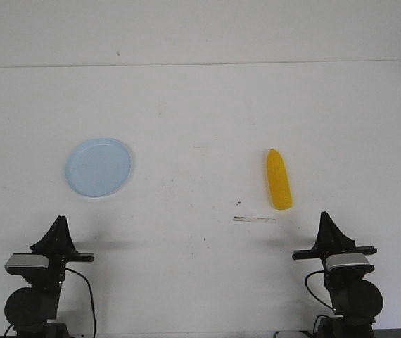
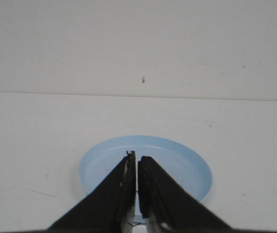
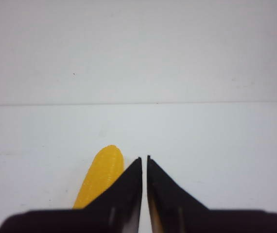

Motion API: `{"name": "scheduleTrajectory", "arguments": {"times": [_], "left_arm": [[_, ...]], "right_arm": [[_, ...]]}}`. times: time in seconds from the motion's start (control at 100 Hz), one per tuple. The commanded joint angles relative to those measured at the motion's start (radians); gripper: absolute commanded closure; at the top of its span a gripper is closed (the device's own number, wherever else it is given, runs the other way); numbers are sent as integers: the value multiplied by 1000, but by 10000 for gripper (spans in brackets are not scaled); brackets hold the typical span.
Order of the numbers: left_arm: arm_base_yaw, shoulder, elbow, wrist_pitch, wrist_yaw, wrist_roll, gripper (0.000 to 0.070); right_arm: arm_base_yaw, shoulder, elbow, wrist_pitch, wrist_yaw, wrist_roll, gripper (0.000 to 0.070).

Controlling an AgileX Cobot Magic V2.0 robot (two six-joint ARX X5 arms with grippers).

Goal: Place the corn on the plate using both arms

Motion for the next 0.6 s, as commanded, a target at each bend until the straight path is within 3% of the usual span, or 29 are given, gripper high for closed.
{"name": "scheduleTrajectory", "arguments": {"times": [0.0, 0.19, 0.38, 0.59], "left_arm": [[0, -2, -18, 16, 2, -10, 699], [0, -2, -18, 18, 2, -12, 699], [0, -2, 9, 31, -12, -124, 699], [0, 10, 128, -22, -63, -125, 699]], "right_arm": [[2, 0, -2, 12, 2, -1, 685], [2, 0, -2, 12, 2, -1, 685], [2, 0, -2, 12, 2, 0, 685], [2, 0, -2, 12, 2, -1, 685]]}}
